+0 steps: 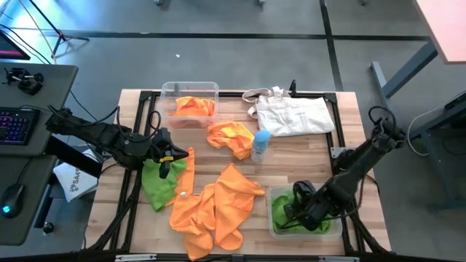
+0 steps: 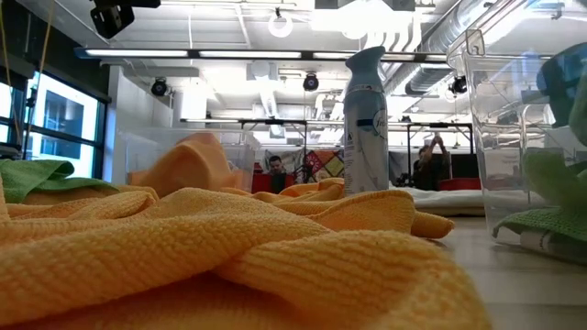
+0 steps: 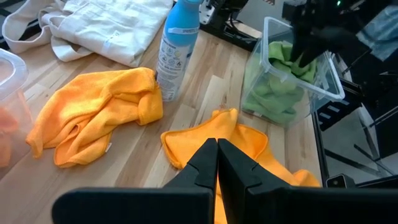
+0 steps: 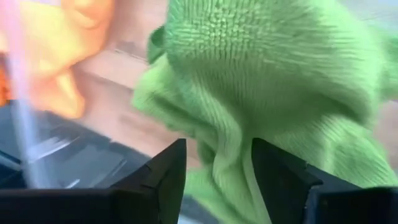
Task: Sort microfiber towel by color & place in baskets
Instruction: Put the yellow microfiber towel into the top transparent bin
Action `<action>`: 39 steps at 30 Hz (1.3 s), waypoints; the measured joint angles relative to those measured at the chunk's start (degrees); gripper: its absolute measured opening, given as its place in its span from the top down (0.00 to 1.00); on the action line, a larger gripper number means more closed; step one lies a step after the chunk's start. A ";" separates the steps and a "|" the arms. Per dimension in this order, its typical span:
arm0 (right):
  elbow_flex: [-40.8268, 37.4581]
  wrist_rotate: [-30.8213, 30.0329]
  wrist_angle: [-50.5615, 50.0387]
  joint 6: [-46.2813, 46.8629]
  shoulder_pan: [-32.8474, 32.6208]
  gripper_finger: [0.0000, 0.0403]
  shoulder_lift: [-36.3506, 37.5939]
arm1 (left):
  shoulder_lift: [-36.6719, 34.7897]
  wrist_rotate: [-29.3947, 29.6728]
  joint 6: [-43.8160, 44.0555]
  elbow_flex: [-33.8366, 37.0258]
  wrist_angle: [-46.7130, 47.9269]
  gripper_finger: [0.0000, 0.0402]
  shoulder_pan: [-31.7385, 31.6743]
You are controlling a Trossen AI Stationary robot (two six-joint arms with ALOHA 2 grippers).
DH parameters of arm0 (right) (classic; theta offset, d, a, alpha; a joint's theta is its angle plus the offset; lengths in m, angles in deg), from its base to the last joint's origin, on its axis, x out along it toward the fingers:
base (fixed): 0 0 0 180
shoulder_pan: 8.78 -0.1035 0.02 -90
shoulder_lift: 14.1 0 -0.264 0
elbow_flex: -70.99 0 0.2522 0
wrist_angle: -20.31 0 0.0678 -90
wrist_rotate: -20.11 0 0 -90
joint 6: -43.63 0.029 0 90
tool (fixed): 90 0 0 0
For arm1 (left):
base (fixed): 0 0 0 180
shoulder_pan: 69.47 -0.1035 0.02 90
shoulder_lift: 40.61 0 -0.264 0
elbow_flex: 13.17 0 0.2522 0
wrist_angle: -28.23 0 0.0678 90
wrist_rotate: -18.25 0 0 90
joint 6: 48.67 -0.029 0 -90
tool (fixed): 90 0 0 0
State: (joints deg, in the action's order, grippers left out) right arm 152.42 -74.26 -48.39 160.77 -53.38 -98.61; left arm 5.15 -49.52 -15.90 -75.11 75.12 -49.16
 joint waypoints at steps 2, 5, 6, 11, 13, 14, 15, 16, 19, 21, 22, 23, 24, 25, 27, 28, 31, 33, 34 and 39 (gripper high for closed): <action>1.25 -0.74 -1.85 0.80 0.00 0.55 1.53 | 0.00 0.00 0.00 0.00 0.01 1.00 0.00; 3.50 -2.81 -4.89 0.91 0.00 0.55 3.26 | 0.00 0.02 0.00 0.00 0.00 1.00 0.00; 4.43 -3.50 -6.28 0.94 0.00 0.55 3.70 | 0.00 0.02 0.00 0.00 -0.01 1.00 0.00; 9.21 -11.16 -13.70 -0.06 -0.02 0.55 5.36 | 0.00 0.01 0.00 0.00 0.00 1.00 0.00; 10.76 -15.92 -15.81 -1.24 0.00 0.55 5.89 | 0.00 0.00 0.00 0.00 -0.01 1.00 -0.01; 11.46 -18.67 -16.83 -1.68 0.00 0.55 5.98 | 0.00 0.01 0.00 0.00 0.00 1.00 -0.02; 12.11 -21.71 -17.77 -2.06 0.00 0.55 6.01 | 0.00 0.00 0.00 0.00 -0.01 1.00 -0.02; 12.51 -25.09 -18.50 -2.18 0.00 0.55 6.01 | 0.00 0.02 0.00 0.00 -0.01 1.00 -0.02; 12.62 -35.06 -19.59 -3.96 1.04 0.55 6.01 | 0.00 0.00 0.00 0.00 -0.03 1.00 -0.02; 12.20 -37.05 -19.63 -4.69 2.82 0.56 6.01 | 0.00 0.00 0.00 0.00 -0.03 1.00 -0.02; 12.06 -36.98 -19.80 -5.08 3.96 0.57 5.88 | 0.00 0.00 0.00 0.00 -0.03 1.00 -0.02; 11.99 -36.93 -19.77 -6.10 5.19 0.59 5.65 | 0.00 0.00 0.00 0.00 -0.03 1.00 -0.02; 11.77 -36.62 -19.58 -7.76 6.35 0.62 5.47 | 0.00 0.00 0.00 0.00 -0.03 1.00 -0.02; 11.43 -35.88 -19.56 -9.97 7.50 0.66 5.42 | 0.00 0.00 0.00 0.00 -0.03 1.00 -0.02; 10.43 -33.14 -18.89 -14.20 9.85 0.75 5.42 | 0.00 0.00 -0.20 0.00 -0.04 1.00 -0.04; 9.96 -31.46 -18.54 -16.22 11.06 0.80 5.42 | 0.00 -0.01 -0.49 0.00 -0.03 1.00 -0.04; 8.89 -27.84 -18.48 -22.66 13.80 0.96 5.42 | -0.02 -0.54 -1.42 0.00 -0.04 1.00 -0.04; 7.99 -25.54 -17.02 -28.32 15.64 0.98 5.53 | 0.12 -0.59 -1.49 0.00 -0.05 1.00 -0.04; 7.40 -23.80 -16.06 -31.52 16.48 0.97 5.73 | 0.44 -0.57 -1.50 -0.02 -0.12 1.00 -0.04; 2.63 -18.87 -12.80 -42.72 20.50 0.99 9.83 | 4.76 -1.47 -1.50 -0.04 -0.62 1.00 -0.04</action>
State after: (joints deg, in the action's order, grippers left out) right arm 155.06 -93.12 -61.19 118.06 -32.88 -88.79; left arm 9.91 -50.99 -17.40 -75.16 74.50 -49.20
